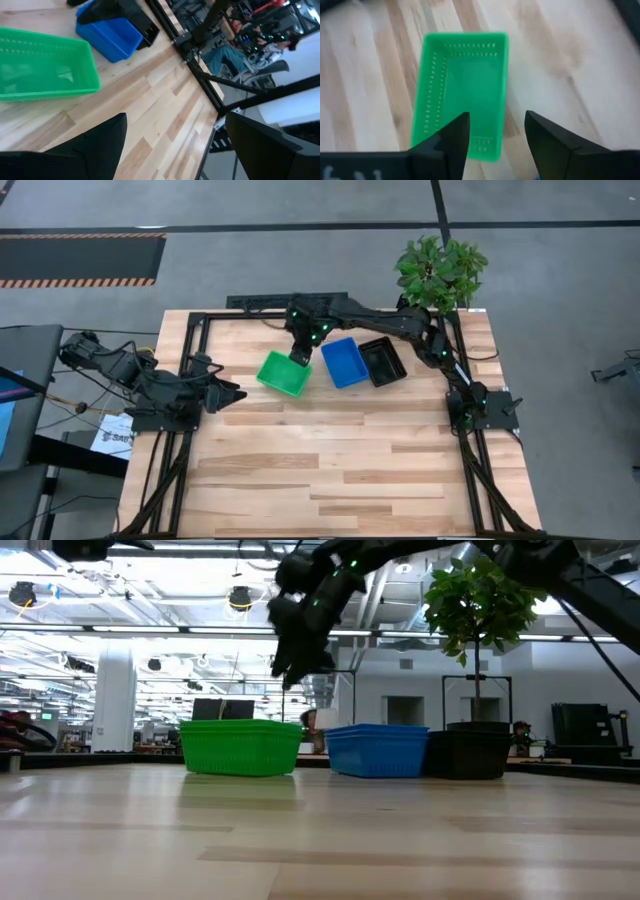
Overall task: Stack baskets by color
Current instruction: Return to Home Position
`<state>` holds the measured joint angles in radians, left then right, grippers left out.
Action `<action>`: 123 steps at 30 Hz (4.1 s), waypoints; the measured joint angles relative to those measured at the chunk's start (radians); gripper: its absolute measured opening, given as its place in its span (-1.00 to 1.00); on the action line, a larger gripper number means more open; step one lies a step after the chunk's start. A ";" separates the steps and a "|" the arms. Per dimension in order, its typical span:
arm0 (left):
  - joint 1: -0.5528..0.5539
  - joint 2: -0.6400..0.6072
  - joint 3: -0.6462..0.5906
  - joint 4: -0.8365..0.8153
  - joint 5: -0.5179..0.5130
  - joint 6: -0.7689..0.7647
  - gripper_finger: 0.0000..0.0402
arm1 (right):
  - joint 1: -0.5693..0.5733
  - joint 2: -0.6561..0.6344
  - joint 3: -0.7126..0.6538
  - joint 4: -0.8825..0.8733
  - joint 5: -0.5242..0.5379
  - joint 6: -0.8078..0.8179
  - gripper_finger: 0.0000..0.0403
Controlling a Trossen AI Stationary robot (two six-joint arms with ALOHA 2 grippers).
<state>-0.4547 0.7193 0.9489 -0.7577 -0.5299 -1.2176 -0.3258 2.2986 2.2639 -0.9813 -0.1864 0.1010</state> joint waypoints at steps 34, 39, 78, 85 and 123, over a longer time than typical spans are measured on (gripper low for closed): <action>0.062 -0.262 0.094 0.165 -0.054 0.826 0.62 | 0.117 -1.434 -0.632 -0.014 0.116 -0.039 0.06; 0.062 -0.335 0.077 0.080 -0.032 0.778 0.62 | 0.131 -1.753 -1.114 0.303 0.133 0.084 0.06; 0.062 -0.718 -0.875 0.991 0.196 0.799 0.62 | 0.313 -2.254 -2.224 1.278 0.164 0.317 0.06; 0.062 -0.717 -0.875 0.930 0.175 0.799 0.62 | 0.313 -2.255 -2.243 1.284 0.211 0.272 0.06; 0.062 -0.715 -0.875 0.798 0.028 0.890 0.62 | 0.312 -2.255 -2.246 1.046 0.215 0.249 0.06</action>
<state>-0.3927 0.0044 0.0738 0.0408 -0.5023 -0.3279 -0.0135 0.0437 0.0181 0.0650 0.0284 0.3500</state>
